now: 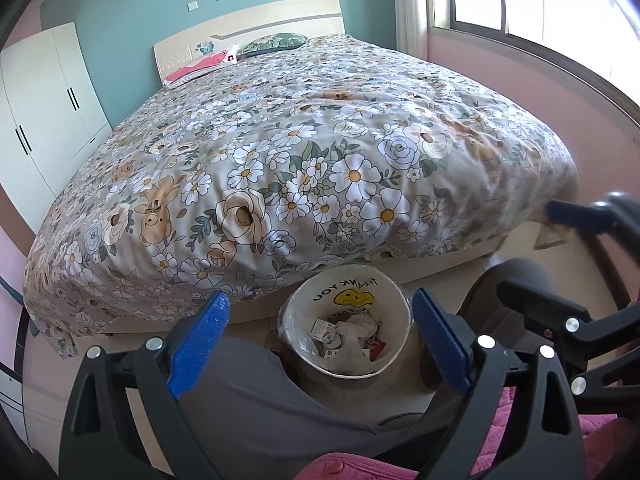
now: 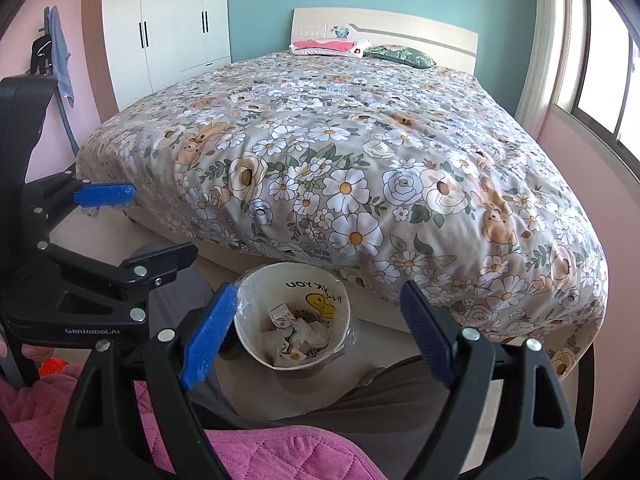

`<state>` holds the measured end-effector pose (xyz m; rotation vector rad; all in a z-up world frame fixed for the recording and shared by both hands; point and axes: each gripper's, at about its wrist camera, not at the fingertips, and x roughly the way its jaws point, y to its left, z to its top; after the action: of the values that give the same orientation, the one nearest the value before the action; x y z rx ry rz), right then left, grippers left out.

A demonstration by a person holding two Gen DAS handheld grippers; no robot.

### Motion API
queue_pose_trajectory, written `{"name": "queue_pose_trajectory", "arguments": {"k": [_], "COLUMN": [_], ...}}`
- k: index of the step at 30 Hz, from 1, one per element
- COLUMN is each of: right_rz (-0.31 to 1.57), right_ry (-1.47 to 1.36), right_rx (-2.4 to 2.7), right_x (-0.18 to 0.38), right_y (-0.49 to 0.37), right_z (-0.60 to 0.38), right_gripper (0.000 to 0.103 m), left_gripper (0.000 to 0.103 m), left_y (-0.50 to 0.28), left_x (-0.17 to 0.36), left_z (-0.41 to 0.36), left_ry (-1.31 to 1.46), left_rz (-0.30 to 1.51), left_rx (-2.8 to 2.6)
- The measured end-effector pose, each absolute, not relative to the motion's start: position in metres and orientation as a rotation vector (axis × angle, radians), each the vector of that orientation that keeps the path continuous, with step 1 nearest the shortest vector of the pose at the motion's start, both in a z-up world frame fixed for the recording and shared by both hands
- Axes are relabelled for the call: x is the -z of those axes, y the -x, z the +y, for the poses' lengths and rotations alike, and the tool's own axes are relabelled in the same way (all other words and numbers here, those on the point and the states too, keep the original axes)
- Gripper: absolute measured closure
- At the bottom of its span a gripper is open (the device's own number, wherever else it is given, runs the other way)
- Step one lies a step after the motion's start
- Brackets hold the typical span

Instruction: Collect trash

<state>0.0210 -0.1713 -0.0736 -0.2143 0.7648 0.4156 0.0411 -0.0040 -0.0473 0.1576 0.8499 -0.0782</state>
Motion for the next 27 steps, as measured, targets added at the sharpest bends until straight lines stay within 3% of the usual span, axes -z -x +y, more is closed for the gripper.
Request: {"name": "queue_pose_trajectory", "arguments": {"k": [27], "right_rz": [0.713], "right_ry": [0.243], "right_rx": [-0.422], "right_x": [0.065], "right_y": [-0.015], "right_z": [-0.167], "right_gripper": [0.020], "left_gripper": [0.009], "left_y": [-0.034], "left_x": [0.036], "left_z": [-0.008], "left_ry": [-0.177], "left_rz": [0.802], "left_rx": [0.078]}}
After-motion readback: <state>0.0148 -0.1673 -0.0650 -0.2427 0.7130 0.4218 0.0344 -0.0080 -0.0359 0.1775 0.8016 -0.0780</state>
